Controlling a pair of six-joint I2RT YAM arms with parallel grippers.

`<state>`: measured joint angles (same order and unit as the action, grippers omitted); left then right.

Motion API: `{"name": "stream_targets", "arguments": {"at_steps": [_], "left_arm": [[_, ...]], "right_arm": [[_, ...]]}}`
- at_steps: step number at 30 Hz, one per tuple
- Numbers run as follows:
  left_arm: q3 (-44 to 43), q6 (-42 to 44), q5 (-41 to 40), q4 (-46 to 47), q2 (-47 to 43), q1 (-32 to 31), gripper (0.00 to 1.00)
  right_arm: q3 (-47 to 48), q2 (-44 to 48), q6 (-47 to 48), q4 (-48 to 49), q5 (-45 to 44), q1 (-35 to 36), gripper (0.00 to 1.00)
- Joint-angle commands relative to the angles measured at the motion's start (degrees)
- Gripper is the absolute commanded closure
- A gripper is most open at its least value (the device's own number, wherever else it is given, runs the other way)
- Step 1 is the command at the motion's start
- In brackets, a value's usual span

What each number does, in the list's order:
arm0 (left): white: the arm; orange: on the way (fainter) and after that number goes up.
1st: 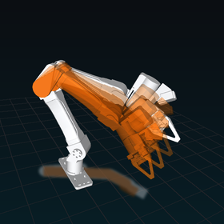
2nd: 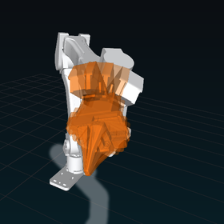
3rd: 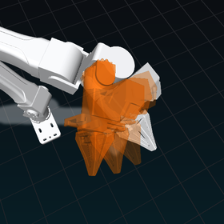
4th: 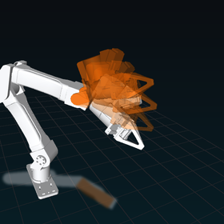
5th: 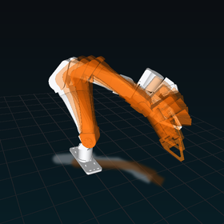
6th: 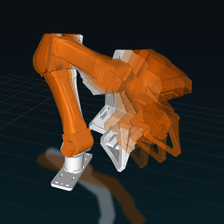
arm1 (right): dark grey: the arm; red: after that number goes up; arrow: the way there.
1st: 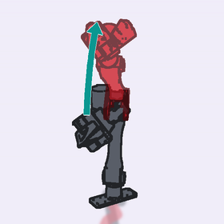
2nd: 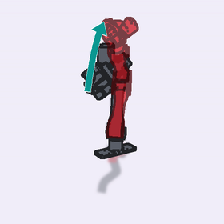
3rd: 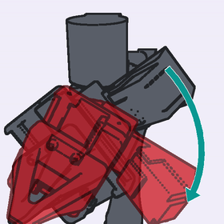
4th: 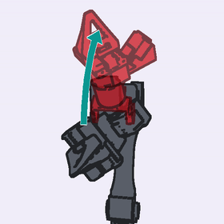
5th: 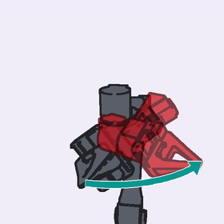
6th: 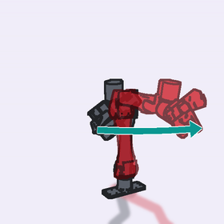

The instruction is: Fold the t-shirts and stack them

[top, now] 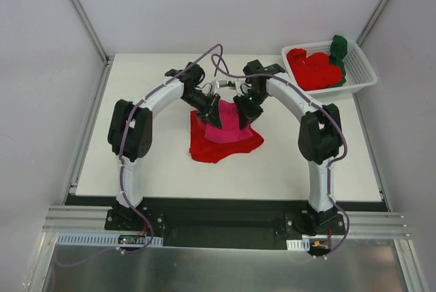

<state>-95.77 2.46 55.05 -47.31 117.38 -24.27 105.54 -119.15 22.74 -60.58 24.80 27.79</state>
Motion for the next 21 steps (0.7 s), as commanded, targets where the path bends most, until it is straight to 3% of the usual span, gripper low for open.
{"name": "stream_targets", "arguments": {"at_steps": [1,12,21], "left_arm": [[1.1,1.85,1.91,-7.97,-0.58,-0.16,1.0],[6.64,0.88,4.1,-8.15,-0.4,-0.07,1.0],[3.13,1.93,2.79,-8.41,4.08,-0.16,1.0]], "right_arm": [[3.1,0.15,2.57,2.39,-2.83,-1.16,0.99],[2.66,-1.52,4.06,1.69,-2.73,-0.63,0.99],[2.39,-3.1,4.15,3.01,-3.35,-0.28,0.99]]}}
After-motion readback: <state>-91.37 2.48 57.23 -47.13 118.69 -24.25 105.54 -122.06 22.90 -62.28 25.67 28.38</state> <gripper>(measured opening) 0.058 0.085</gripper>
